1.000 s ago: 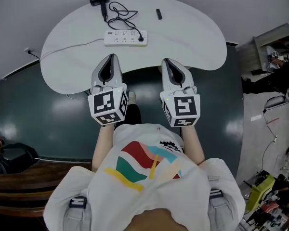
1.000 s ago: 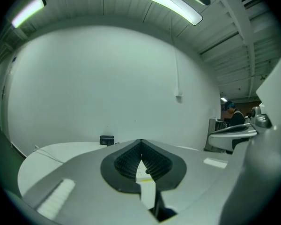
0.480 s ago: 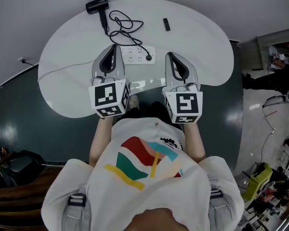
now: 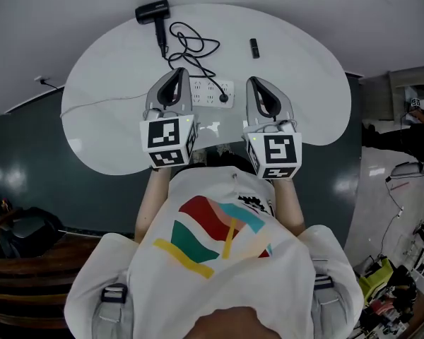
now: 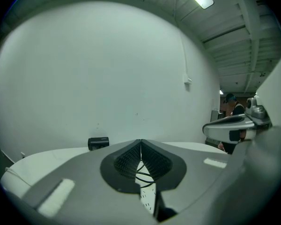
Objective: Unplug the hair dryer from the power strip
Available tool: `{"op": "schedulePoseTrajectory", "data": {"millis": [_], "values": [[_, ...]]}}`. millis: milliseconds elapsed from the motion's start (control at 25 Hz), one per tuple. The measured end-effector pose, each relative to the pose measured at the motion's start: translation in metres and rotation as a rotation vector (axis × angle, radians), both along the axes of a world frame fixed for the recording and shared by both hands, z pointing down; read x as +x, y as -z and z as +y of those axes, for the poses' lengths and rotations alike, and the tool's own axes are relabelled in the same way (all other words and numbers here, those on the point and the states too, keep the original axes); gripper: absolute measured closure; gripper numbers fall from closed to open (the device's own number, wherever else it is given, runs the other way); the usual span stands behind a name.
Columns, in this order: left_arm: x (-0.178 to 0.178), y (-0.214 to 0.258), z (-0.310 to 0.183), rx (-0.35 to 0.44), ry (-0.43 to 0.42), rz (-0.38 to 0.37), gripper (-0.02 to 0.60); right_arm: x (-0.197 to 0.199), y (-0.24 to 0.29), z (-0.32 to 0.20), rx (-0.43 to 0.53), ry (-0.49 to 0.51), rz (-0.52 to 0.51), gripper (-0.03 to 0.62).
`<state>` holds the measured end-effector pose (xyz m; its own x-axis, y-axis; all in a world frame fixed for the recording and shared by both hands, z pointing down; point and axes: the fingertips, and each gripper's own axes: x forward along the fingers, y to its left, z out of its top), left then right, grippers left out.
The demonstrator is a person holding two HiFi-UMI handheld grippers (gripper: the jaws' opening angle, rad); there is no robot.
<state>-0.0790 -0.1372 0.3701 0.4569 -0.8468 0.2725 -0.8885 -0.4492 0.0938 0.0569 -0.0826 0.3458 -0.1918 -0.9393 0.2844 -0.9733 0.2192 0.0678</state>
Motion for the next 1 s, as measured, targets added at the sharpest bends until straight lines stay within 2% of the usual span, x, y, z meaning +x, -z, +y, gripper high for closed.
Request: {"op": "schedulePoseTrajectory", "data": {"millis": [120,280,440,600,760,880,1000], "values": [[0.001,-0.008,-0.005,-0.036,-0.020,-0.019,0.564,-0.001,0.003,-0.004,0.007,0.017,-0.009,0.582],[0.004,-0.026,-0.007,-0.126,-0.047,-0.011,0.429,0.000,-0.005,-0.006,-0.008,0.033,0.002,0.582],[0.010,-0.062,-0.003,-0.236,-0.116,-0.079,0.373,-0.004,-0.008,-0.007,-0.016,0.040,-0.001,0.582],[0.017,-0.114,0.011,-0.402,-0.180,-0.161,0.364,-0.001,-0.012,-0.001,-0.026,0.040,0.007,0.582],[0.014,-0.156,0.021,-0.560,-0.209,-0.258,0.365,0.003,-0.021,0.002,-0.059,0.043,0.010,0.582],[0.011,-0.181,0.027,-0.664,-0.225,-0.290,0.365,-0.001,-0.027,0.006,-0.085,0.088,0.013,0.582],[0.009,-0.199,0.031,-0.730,-0.249,-0.333,0.365,-0.009,-0.035,0.007,-0.108,0.151,0.020,0.582]]}}
